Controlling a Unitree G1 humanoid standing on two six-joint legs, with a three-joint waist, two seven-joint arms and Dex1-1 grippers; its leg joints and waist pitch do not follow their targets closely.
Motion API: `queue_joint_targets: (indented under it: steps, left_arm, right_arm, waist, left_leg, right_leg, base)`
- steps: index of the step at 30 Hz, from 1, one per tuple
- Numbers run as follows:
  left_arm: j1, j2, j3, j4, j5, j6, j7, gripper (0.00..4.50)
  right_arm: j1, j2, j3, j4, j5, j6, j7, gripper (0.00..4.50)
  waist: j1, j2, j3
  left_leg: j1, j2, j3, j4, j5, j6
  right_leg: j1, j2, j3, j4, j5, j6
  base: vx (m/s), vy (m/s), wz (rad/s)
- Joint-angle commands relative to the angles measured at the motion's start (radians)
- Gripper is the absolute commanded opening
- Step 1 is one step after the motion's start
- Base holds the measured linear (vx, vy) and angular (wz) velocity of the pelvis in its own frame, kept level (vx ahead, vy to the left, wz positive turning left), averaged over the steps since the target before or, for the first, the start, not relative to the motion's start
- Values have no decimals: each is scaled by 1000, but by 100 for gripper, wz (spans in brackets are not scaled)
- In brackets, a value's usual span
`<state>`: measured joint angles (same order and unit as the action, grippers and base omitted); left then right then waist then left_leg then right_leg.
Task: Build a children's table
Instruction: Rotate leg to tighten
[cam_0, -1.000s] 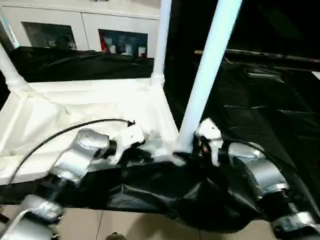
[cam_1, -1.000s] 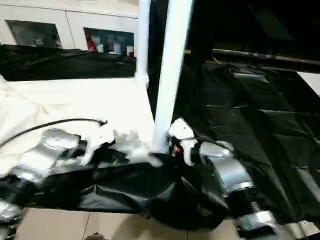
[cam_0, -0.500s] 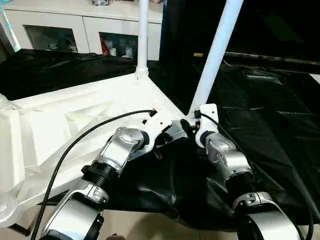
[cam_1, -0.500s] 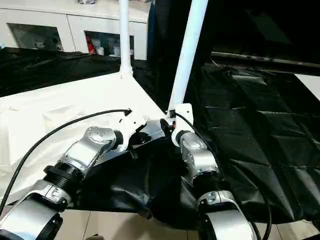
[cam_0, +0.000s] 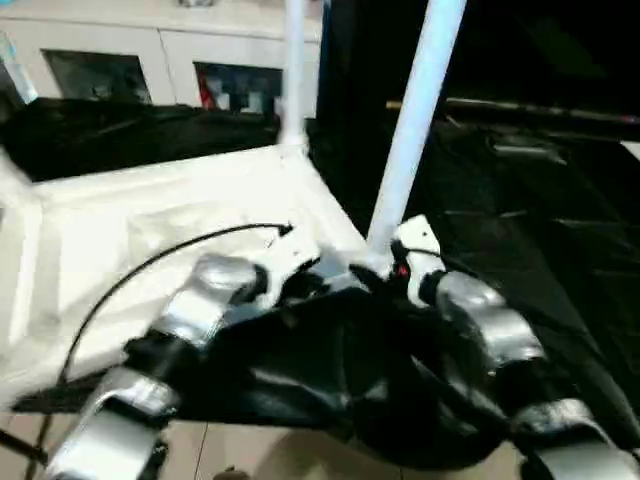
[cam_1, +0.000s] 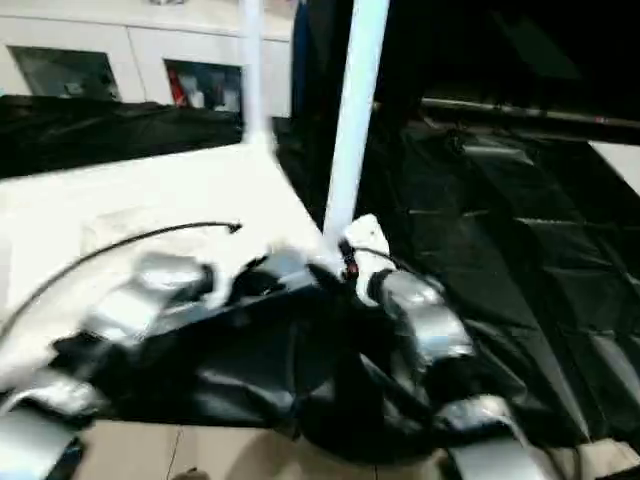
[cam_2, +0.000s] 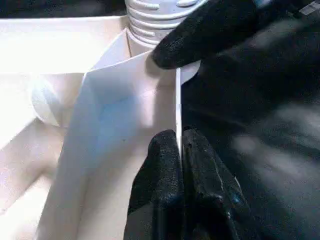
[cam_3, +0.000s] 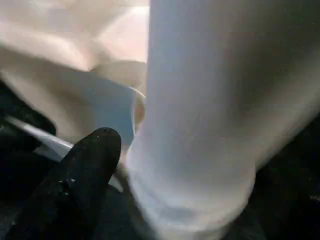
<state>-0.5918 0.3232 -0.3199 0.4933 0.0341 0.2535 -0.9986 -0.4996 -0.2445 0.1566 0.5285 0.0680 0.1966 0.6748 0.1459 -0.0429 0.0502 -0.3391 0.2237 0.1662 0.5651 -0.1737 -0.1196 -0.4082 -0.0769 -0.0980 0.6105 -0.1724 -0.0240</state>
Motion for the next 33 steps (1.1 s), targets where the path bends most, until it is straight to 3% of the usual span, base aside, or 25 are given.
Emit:
queue_joint_targets:
  steps: [1, 2, 5, 12, 14, 15, 17, 25, 31, 33]
  left_arm:
    - [23, 13, -33, -83, -73, -33, -136, 0]
    - [28, 24, -34, -97, -81, -26, -154, 0]
    - [56, 84, -39, -162, -102, -3, -234, 0]
    - [75, 127, -25, -194, -108, 1, -273, 0]
    - [80, 134, -25, -206, -114, 8, -277, 0]
    - [81, 135, -24, -209, -115, 10, -278, 0]
    - [83, 134, -24, -212, -116, 14, -276, 0]
    - [90, 130, -21, -219, -117, 19, -270, 0]
    - [78, 96, -7, -182, -91, 21, -190, 0]
    - [49, 49, 3, -116, -51, 35, -76, 0]
  right_arm:
    - [25, -44, 34, -61, -2, 19, 110, 386]
    - [31, -55, 39, -73, 1, 19, 129, 386]
    - [63, -110, 55, -154, 39, 40, 225, 386]
    - [88, -149, 67, -214, 64, 56, 312, 386]
    - [92, -152, 71, -228, 75, 68, 336, 386]
    - [92, -153, 74, -233, 78, 72, 341, 361]
    - [94, -152, 78, -239, 81, 79, 343, 361]
    - [98, -141, 75, -240, 78, 85, 346, 288]
    - [102, -86, 44, -187, 72, 80, 227, 278]
    - [89, -24, 8, -116, 48, 82, 77, 277]
  waist:
    - [-4, 7, -66]
    - [-3, 7, -69]
    - [-5, 8, -65]
    - [-4, 6, -59]
    - [-5, 6, -59]
    - [-4, 4, -59]
    - [-4, 4, -61]
    - [-4, 1, -61]
    - [-7, 2, -61]
    - [-8, 0, -60]
  left_leg:
    - [-8, 8, 6, -57, -179, 34]
    - [-9, 7, 6, -55, -167, 37]
    - [-8, 8, 8, -56, -180, 45]
    - [-6, 8, 7, -59, -224, 27]
    - [-6, 9, 6, -60, -230, 24]
    - [-4, 9, 7, -60, -231, 25]
    - [-4, 9, 7, -59, -224, 25]
    - [-7, 7, 8, -57, -199, 27]
    - [-8, 7, 7, -57, -204, 20]
    - [-5, 4, 7, -57, -215, 8]
  right_leg:
    - [55, -60, 55, -70, -199, -140]
    - [62, -60, 54, -63, -156, -158]
    - [62, -60, 55, -63, -151, -174]
    - [58, -64, 55, -79, -291, -138]
    - [58, -63, 55, -79, -295, -134]
    - [57, -63, 55, -79, -296, -133]
    - [57, -63, 55, -77, -281, -139]
    - [60, -63, 55, -74, -257, -143]
    - [57, -64, 55, -75, -274, -136]
    - [56, -64, 53, -80, -314, -125]
  base:
    - [0, 0, 0]
    - [0, 0, 0]
    - [0, 0, 0]
    - [0, 0, 0]
    - [0, 0, 0]
    - [0, 0, 0]
    - [0, 0, 0]
    - [0, 0, 0]
    - [0, 0, 0]
    - [0, 0, 0]
